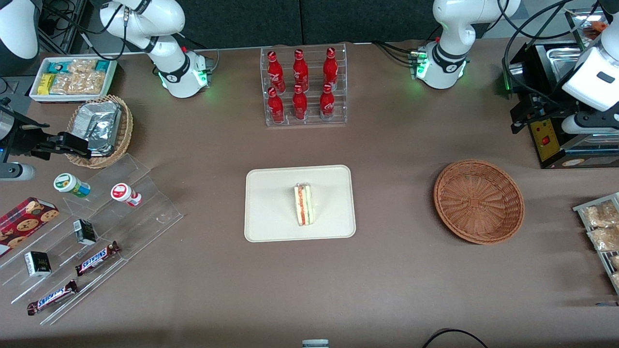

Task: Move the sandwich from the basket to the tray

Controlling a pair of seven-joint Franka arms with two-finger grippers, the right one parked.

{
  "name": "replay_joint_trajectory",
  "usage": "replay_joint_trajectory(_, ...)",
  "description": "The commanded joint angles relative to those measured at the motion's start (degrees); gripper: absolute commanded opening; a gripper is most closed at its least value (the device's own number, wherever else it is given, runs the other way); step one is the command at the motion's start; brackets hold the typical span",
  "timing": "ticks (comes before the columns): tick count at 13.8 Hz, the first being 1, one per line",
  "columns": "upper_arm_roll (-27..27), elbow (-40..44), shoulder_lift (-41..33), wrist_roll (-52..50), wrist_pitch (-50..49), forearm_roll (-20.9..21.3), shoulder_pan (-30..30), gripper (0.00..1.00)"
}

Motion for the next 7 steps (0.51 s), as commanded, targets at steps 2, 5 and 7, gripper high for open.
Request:
replay_joint_trajectory(2, 0.49, 2.0, 1.17, -0.76, -1.54, 0.48, -0.58, 1.0)
replay_joint_trajectory(5, 0.49, 1.82, 1.26, -0.24, -1.63, 0.48, 1.08, 1.0)
replay_joint_trajectory(7, 0.49, 1.91, 1.35, -0.14, -1.63, 0.21, 1.44, 1.0)
